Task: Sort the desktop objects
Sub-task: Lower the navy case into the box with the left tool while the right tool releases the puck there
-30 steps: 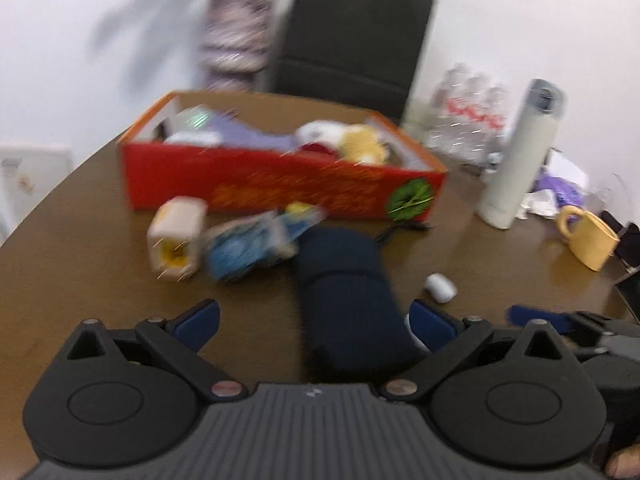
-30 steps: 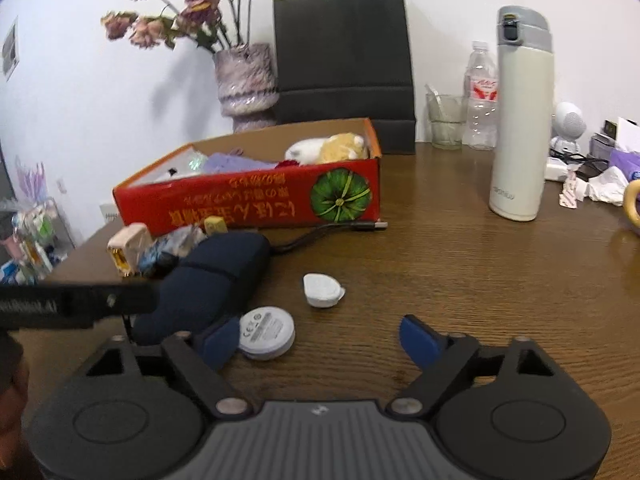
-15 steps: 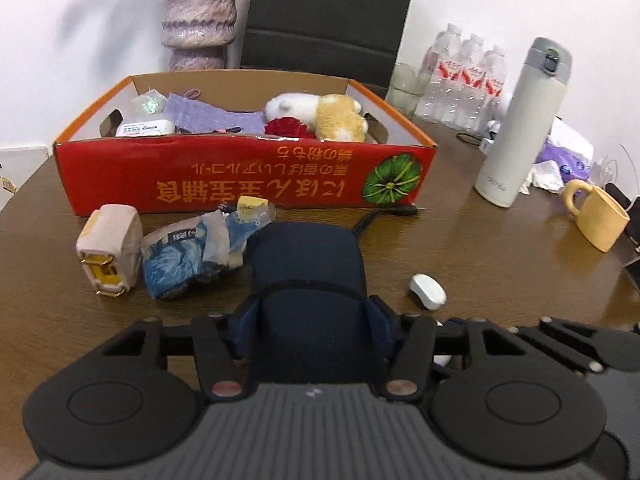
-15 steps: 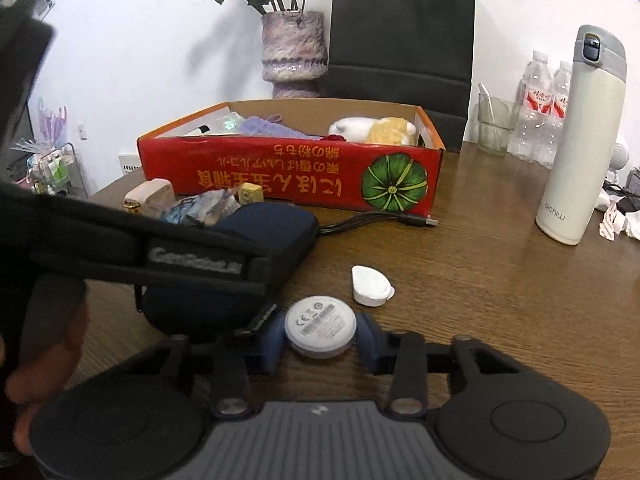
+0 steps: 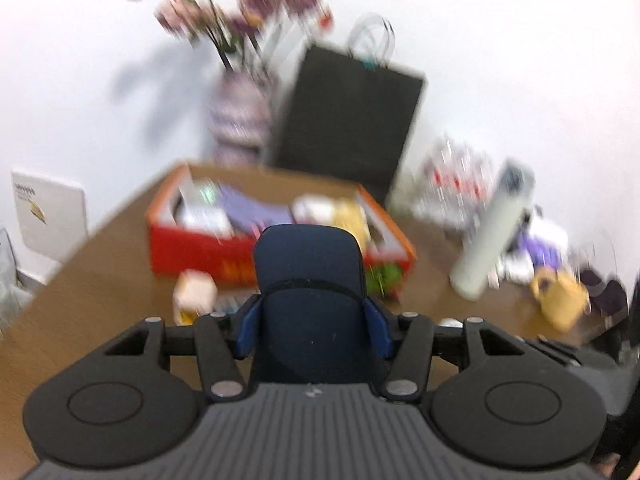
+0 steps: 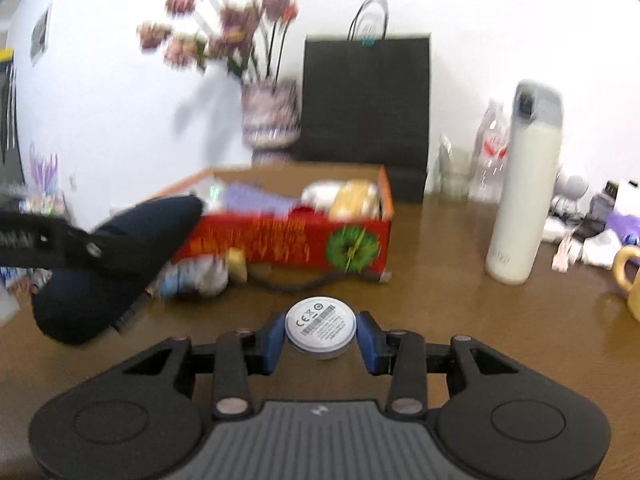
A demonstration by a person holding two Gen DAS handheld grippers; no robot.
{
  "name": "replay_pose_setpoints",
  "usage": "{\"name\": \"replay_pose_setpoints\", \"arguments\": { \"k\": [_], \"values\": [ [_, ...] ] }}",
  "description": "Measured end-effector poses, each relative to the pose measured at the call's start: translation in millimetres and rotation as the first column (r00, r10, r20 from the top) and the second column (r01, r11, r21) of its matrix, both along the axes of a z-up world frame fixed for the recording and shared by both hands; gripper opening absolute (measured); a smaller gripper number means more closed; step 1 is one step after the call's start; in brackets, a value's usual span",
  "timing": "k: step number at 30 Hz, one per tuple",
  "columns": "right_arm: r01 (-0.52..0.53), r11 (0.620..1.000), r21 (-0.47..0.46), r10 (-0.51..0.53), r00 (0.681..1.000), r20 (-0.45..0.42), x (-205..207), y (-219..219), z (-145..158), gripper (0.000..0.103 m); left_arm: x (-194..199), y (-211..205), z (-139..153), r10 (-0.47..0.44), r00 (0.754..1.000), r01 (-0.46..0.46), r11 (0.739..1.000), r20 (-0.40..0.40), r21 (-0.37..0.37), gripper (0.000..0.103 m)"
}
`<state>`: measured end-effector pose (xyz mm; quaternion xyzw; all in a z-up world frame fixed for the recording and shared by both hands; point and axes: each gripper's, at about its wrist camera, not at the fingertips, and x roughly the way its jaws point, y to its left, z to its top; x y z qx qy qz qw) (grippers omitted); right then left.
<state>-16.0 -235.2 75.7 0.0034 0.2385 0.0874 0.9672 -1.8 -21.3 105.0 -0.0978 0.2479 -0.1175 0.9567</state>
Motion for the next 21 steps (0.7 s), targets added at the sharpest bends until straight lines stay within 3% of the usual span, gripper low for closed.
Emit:
{"name": "replay_pose_setpoints", "arguments": {
  "k": [5, 9, 14, 21],
  "values": [
    [-0.008, 1.0, 0.023, 0.006, 0.997, 0.082, 25, -12, 43, 0.038, 40, 16, 28, 0.043, 0.998, -0.044, 0.998, 0.056, 0.034, 0.056],
    [-0.063, 0.996, 0.064, 0.058, 0.996, 0.073, 76, -10, 69, 0.038, 98, 20, 48, 0.046, 0.999, -0.046, 0.999, 0.013, 0.019, 0.056],
    [-0.117, 0.991, 0.068, 0.121, 0.991, -0.052, 154, 9, 68, 0.038, 162, 7, 52, 0.017, 0.998, -0.016, 1.0, -0.054, 0.024, 0.056],
    [-0.095, 0.995, 0.017, 0.095, 0.946, -0.31, 247, 45, 26, 0.038, 261, -35, -6, 0.084, 0.977, -0.038, 0.972, -0.193, 0.234, 0.056]
  ]
}}
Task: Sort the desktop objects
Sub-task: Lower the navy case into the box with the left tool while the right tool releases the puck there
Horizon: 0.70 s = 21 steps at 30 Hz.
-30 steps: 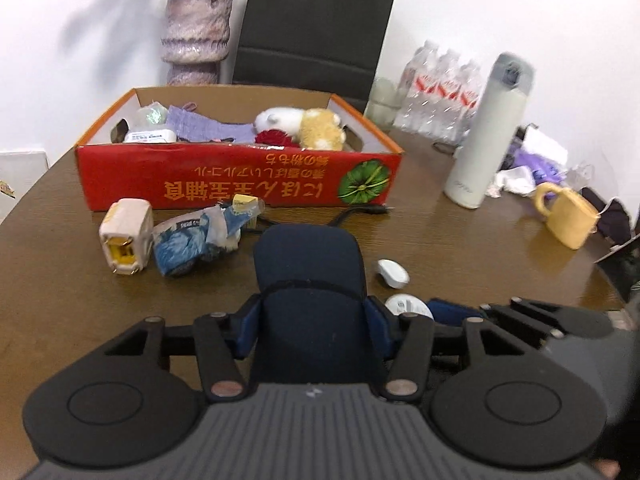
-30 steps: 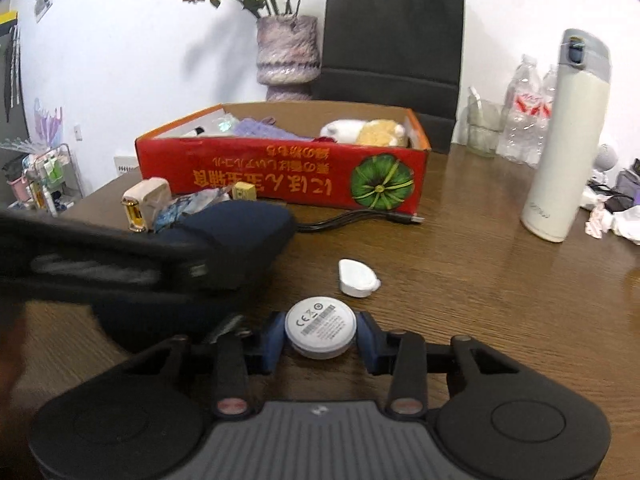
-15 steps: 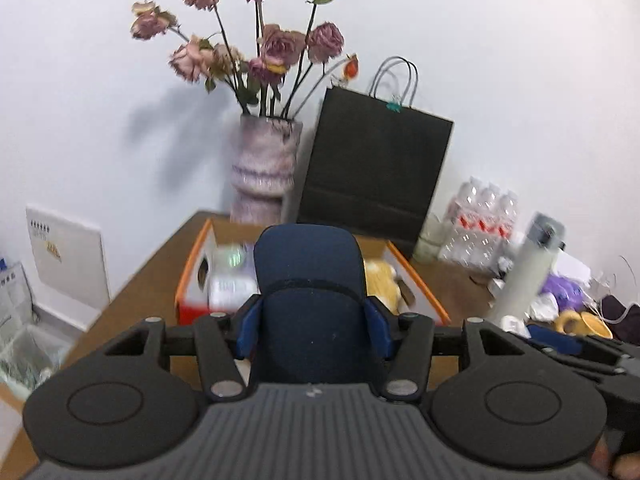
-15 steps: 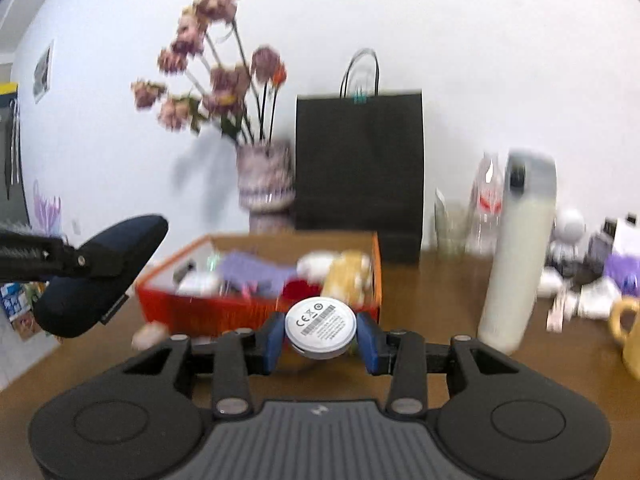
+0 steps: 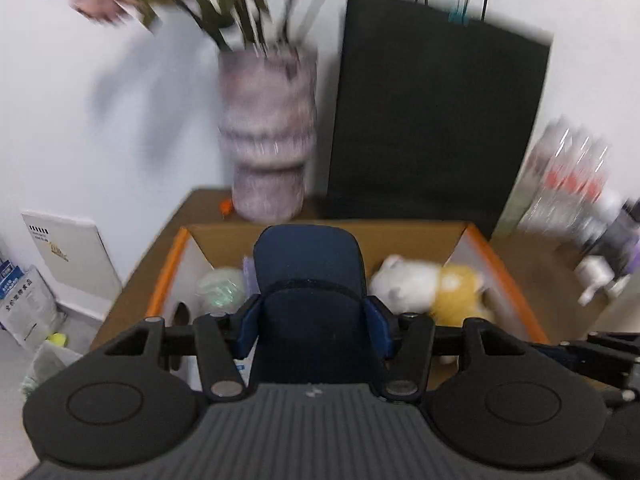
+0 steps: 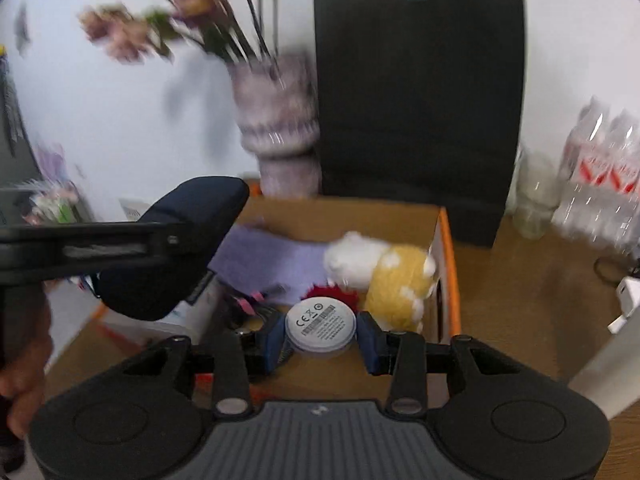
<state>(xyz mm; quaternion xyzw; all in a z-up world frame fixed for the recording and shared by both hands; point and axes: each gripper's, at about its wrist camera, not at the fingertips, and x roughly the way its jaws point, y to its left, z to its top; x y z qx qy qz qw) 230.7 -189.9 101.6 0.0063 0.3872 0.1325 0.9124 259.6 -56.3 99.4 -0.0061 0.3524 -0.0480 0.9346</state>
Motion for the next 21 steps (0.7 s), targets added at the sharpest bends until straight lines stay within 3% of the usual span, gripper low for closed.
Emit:
{"name": "replay_pose_setpoints", "arguments": {
  "k": [5, 9, 11, 13, 17, 21],
  "values": [
    [0.001, 0.998, -0.066, -0.01, 0.991, -0.136, 25, 16, -48, 0.038, 46, -2, -41, -0.008, 0.994, 0.008, 1.0, -0.114, -0.006, 0.056],
    [0.033, 0.998, -0.044, -0.04, 0.985, -0.17, 31, 13, -65, 0.039, 56, -3, -58, 0.006, 0.987, -0.003, 1.0, -0.16, 0.019, 0.06],
    [0.049, 0.999, -0.024, -0.052, 0.986, -0.158, 30, 10, -64, 0.042, 49, 5, -51, 0.012, 0.989, -0.015, 1.0, -0.15, -0.016, 0.062],
    [0.068, 0.997, 0.022, -0.063, 0.985, -0.158, 30, 1, -59, 0.058, 39, 16, -34, 0.043, 0.993, -0.05, 0.997, -0.113, -0.059, 0.062],
    [0.097, 0.987, 0.125, -0.081, 0.989, -0.123, 15, -17, -33, 0.061, 0, 33, 11, 0.032, 0.999, -0.035, 0.986, -0.019, -0.165, 0.066],
    [0.098, 0.986, 0.138, -0.092, 0.994, -0.052, -14, -32, -3, 0.07, -52, 44, 41, 0.005, 0.998, 0.006, 0.986, 0.063, -0.166, 0.079]
  ]
}}
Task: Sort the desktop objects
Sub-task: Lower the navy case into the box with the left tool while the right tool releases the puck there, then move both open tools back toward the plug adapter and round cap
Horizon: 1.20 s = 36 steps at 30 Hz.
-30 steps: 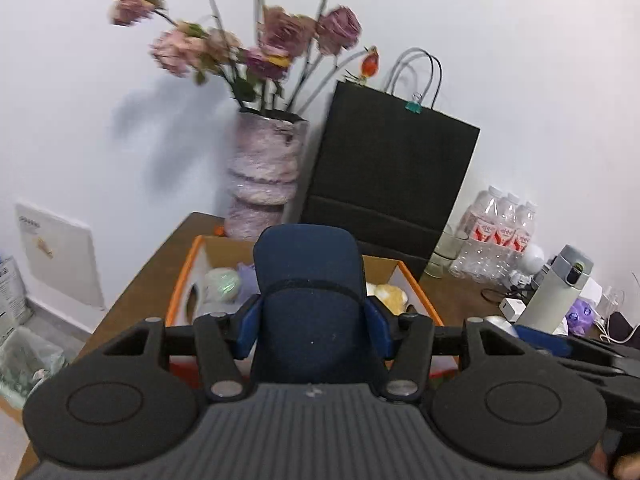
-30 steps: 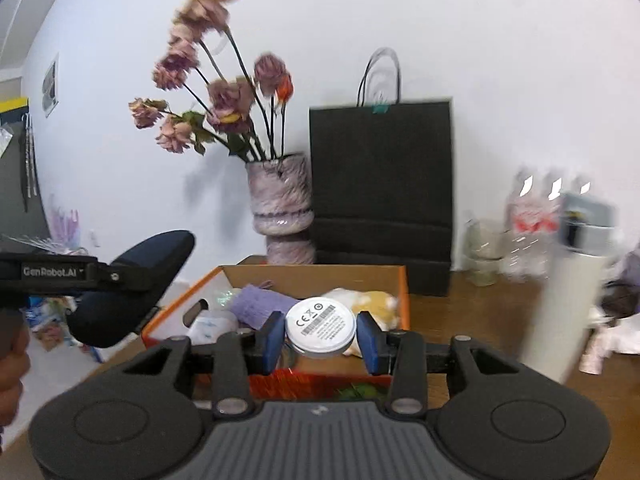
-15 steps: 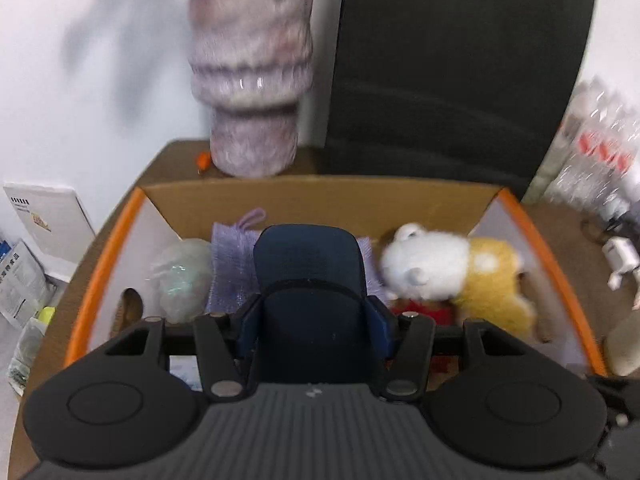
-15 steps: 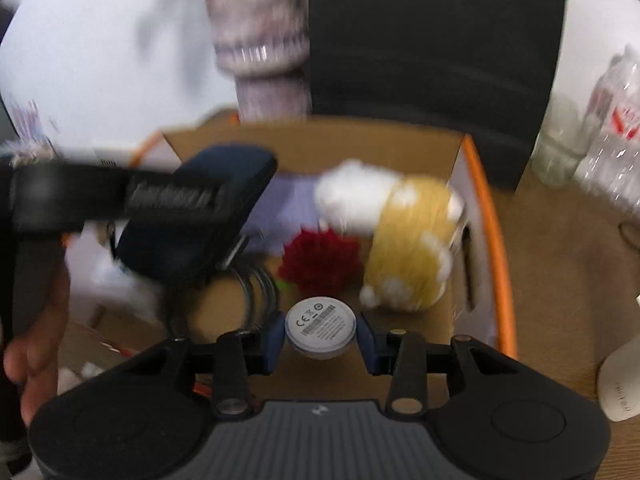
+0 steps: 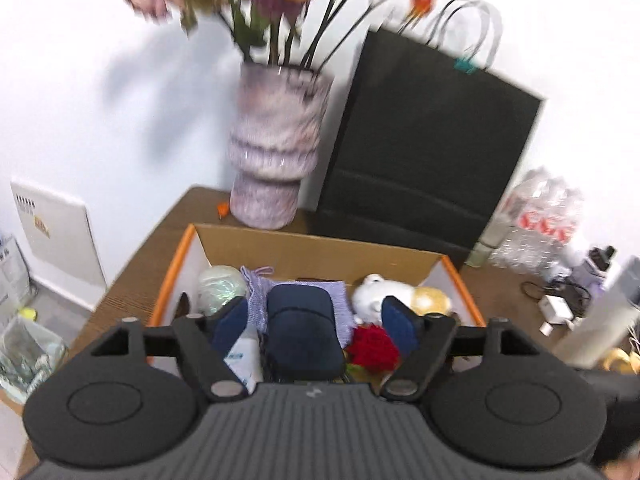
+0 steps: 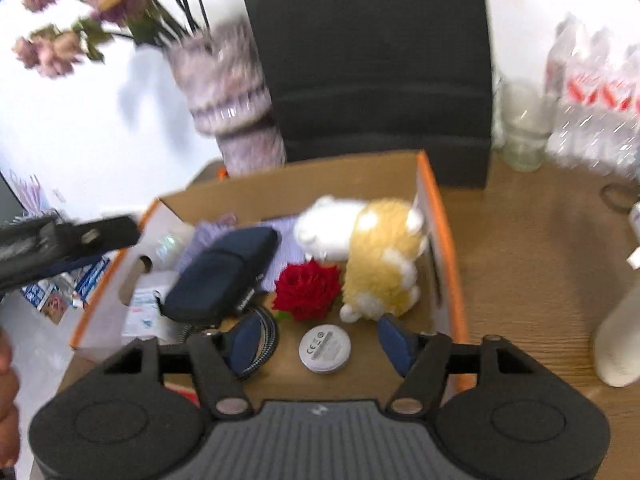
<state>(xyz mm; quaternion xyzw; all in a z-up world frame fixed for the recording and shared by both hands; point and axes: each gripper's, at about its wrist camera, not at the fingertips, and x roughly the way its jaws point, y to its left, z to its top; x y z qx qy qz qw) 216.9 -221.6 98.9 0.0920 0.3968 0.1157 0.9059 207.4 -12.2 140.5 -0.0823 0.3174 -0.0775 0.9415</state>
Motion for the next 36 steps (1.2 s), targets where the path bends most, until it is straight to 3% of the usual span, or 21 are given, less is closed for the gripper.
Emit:
{"name": "replay_pose_setpoints", "arguments": {
  "k": [3, 6, 8, 11, 14, 17, 22, 28, 36],
  "values": [
    [0.011, 1.0, 0.003, -0.011, 0.999, 0.033, -22, -13, 16, 0.074, -41, 7, 10, 0.012, 0.998, -0.014, 0.999, 0.059, 0.033, 0.086],
    [0.046, 0.999, -0.016, -0.044, 0.995, 0.092, -55, -18, 20, 0.087, -90, 17, 3, 0.07, 0.989, -0.081, 0.993, 0.133, 0.084, 0.095],
    [0.067, 0.998, -0.017, -0.063, 0.98, 0.188, -86, -18, 18, 0.099, -116, 22, -9, 0.09, 0.985, -0.106, 0.989, 0.146, 0.106, 0.097],
    [0.069, 0.997, -0.036, -0.055, 0.954, 0.294, -126, -13, 10, 0.102, -150, 24, -29, 0.115, 0.981, -0.132, 0.986, 0.154, 0.099, 0.101],
    [0.045, 0.998, -0.052, -0.025, 0.938, 0.345, -163, -3, -3, 0.103, -188, 19, -49, 0.109, 0.977, -0.127, 0.987, 0.181, 0.093, 0.101],
    [0.06, 0.998, -0.035, -0.044, 0.934, 0.354, -200, 1, -20, 0.103, -223, 13, -70, 0.074, 0.98, -0.089, 0.993, 0.182, 0.072, 0.102],
    [0.042, 0.999, 0.017, -0.045, 0.945, 0.325, -237, -2, -44, 0.103, -259, -3, -85, -0.007, 0.983, -0.022, 0.988, 0.181, 0.156, 0.102],
    [0.112, 0.994, 0.0, -0.106, 0.942, 0.318, -267, -1, -50, 0.103, -279, 6, -86, 0.015, 0.982, -0.036, 0.993, 0.187, 0.11, 0.103],
    [0.073, 0.995, -0.062, -0.047, 0.935, 0.351, -298, 13, -43, 0.103, -299, 23, -88, 0.042, 0.984, -0.058, 0.995, 0.174, 0.083, 0.099]
  ]
}}
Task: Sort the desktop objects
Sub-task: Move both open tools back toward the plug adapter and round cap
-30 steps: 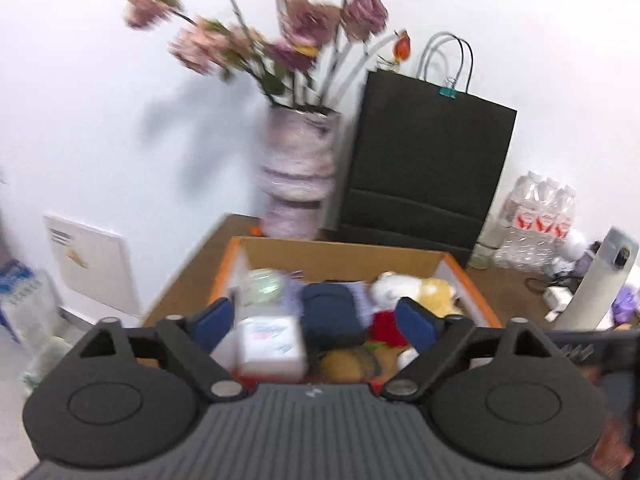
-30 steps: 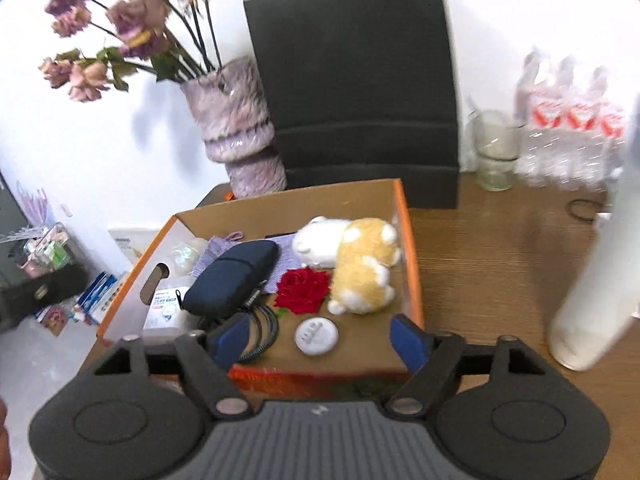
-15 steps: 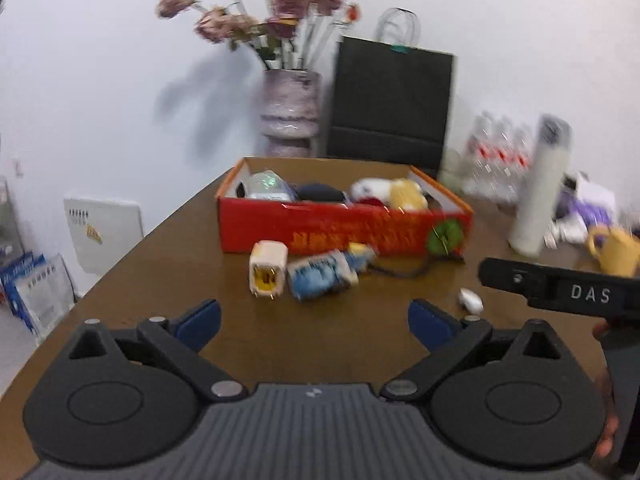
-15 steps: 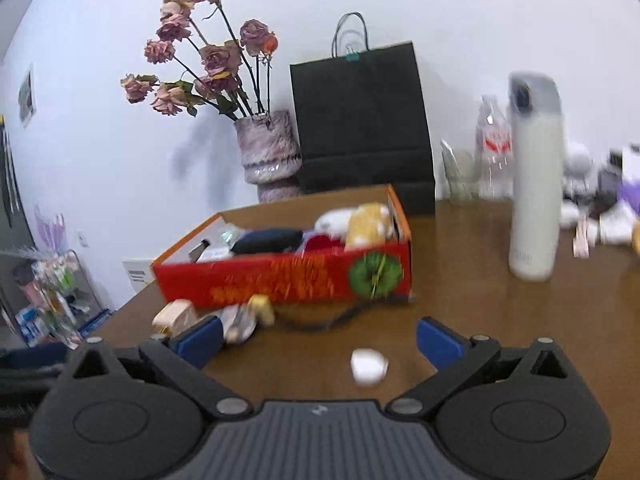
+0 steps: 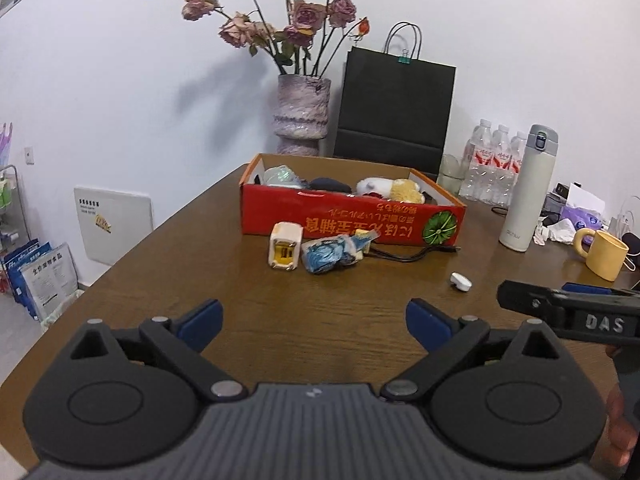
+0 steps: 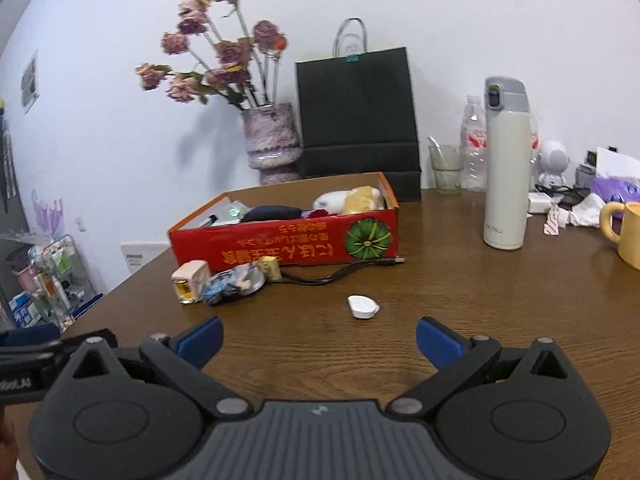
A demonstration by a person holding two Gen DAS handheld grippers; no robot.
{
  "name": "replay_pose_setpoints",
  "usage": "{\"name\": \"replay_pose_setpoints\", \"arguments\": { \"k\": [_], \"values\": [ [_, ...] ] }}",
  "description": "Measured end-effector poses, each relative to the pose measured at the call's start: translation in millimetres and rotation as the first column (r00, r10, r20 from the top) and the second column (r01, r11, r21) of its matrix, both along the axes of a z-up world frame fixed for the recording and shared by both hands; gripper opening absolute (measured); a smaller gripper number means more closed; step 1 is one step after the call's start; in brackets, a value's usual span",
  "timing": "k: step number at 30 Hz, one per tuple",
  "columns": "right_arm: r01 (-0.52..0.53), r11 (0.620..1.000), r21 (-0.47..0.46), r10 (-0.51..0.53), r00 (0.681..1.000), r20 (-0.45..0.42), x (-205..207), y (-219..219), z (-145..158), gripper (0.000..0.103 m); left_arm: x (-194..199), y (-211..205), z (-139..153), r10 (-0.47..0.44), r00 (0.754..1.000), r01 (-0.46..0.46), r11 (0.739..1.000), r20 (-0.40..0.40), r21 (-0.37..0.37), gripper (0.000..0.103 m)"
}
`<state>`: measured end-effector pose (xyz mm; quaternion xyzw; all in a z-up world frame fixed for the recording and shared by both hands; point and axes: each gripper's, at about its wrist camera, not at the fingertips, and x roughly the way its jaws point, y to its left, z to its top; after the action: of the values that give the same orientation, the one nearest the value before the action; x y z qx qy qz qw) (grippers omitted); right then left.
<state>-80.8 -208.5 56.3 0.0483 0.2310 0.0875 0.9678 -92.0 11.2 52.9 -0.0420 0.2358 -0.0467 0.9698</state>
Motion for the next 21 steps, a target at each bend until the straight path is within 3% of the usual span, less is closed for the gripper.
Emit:
{"name": "replay_pose_setpoints", "arguments": {
  "k": [7, 12, 17, 21],
  "values": [
    [-0.041, 0.998, -0.048, 0.039, 0.998, -0.04, 1, 16, -7, 0.093, 9, 8, -9, 0.001, 0.998, -0.002, 1.0, -0.057, -0.016, 0.09],
    [-0.077, 0.995, -0.06, 0.072, 0.995, -0.075, 19, 27, -13, 0.058, 31, 10, -14, -0.011, 0.997, 0.009, 1.0, -0.082, -0.016, 0.076],
    [-0.121, 0.992, -0.039, 0.117, 0.988, -0.101, 51, 38, -18, 0.058, 75, 10, -5, -0.022, 0.999, 0.023, 1.0, -0.044, 0.021, 0.079],
    [-0.149, 0.989, 0.001, 0.148, 0.982, -0.119, 86, 48, -16, 0.058, 122, 11, -8, -0.021, 0.998, 0.023, 0.999, -0.065, 0.037, 0.079]
  ]
}}
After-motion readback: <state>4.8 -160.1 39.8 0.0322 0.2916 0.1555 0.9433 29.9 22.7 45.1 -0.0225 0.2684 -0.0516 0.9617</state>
